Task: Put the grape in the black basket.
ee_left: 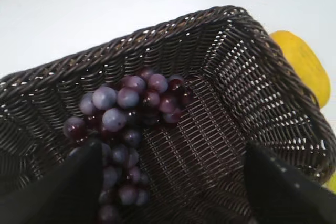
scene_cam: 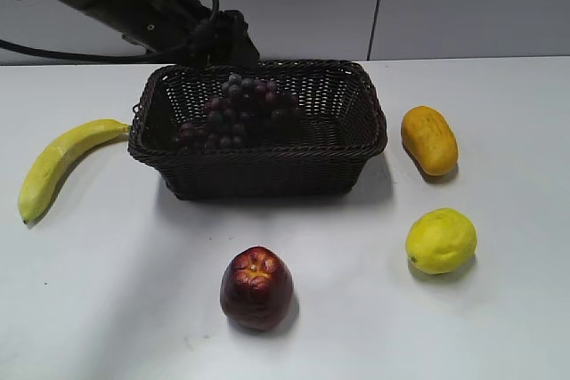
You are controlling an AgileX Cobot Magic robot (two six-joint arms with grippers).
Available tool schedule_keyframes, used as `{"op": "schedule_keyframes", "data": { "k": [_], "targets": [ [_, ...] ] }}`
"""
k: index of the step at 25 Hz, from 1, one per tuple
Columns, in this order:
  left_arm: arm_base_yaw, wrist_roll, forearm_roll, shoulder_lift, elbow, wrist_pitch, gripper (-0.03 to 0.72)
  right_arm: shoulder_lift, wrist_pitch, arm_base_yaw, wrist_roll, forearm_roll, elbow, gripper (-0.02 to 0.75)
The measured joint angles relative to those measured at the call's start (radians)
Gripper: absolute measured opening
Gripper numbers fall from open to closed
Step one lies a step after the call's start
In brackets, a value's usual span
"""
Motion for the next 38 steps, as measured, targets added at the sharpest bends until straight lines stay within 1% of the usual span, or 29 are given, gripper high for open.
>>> {"op": "schedule_keyframes", "data": {
  "k": [2, 5, 8, 11, 14, 17, 19, 21, 24, 29, 33, 38],
  "targets": [
    [0.014, 0.000, 0.024, -0.053, -0.003, 0.032, 0.622, 0.000, 0.000, 0.000, 0.000, 0.000, 0.000, 0.551],
    [0.074, -0.017, 0.055, -0.137, -0.004, 0.112, 0.622, 0.000, 0.000, 0.000, 0.000, 0.000, 0.000, 0.551],
    [0.178, -0.036, 0.095, -0.213, -0.004, 0.228, 0.610, 0.000, 0.000, 0.000, 0.000, 0.000, 0.000, 0.551],
    [0.306, -0.067, 0.163, -0.275, -0.004, 0.353, 0.598, 0.000, 0.000, 0.000, 0.000, 0.000, 0.000, 0.551],
    [0.420, -0.083, 0.226, -0.318, -0.004, 0.478, 0.594, 0.000, 0.000, 0.000, 0.000, 0.000, 0.000, 0.551],
    [0.505, -0.123, 0.278, -0.353, -0.004, 0.578, 0.591, 0.000, 0.000, 0.000, 0.000, 0.000, 0.000, 0.551],
    [0.542, -0.164, 0.325, -0.374, -0.002, 0.631, 0.588, 0.000, 0.000, 0.000, 0.000, 0.000, 0.000, 0.551],
    [0.563, -0.196, 0.380, -0.404, 0.025, 0.657, 0.587, 0.000, 0.000, 0.000, 0.000, 0.000, 0.000, 0.551],
    [0.567, -0.211, 0.425, -0.476, 0.112, 0.665, 0.586, 0.000, 0.000, 0.000, 0.000, 0.000, 0.000, 0.551],
    [0.567, -0.229, 0.426, -0.665, 0.326, 0.611, 0.586, 0.000, 0.000, 0.000, 0.000, 0.000, 0.000, 0.551],
    [0.567, -0.229, 0.427, -0.884, 0.499, 0.521, 0.586, 0.000, 0.000, 0.000, 0.000, 0.000, 0.000, 0.551],
    [0.567, -0.229, 0.475, -1.166, 0.683, 0.435, 0.585, 0.000, 0.000, 0.000, 0.000, 0.000, 0.000, 0.551]
  ]
}}
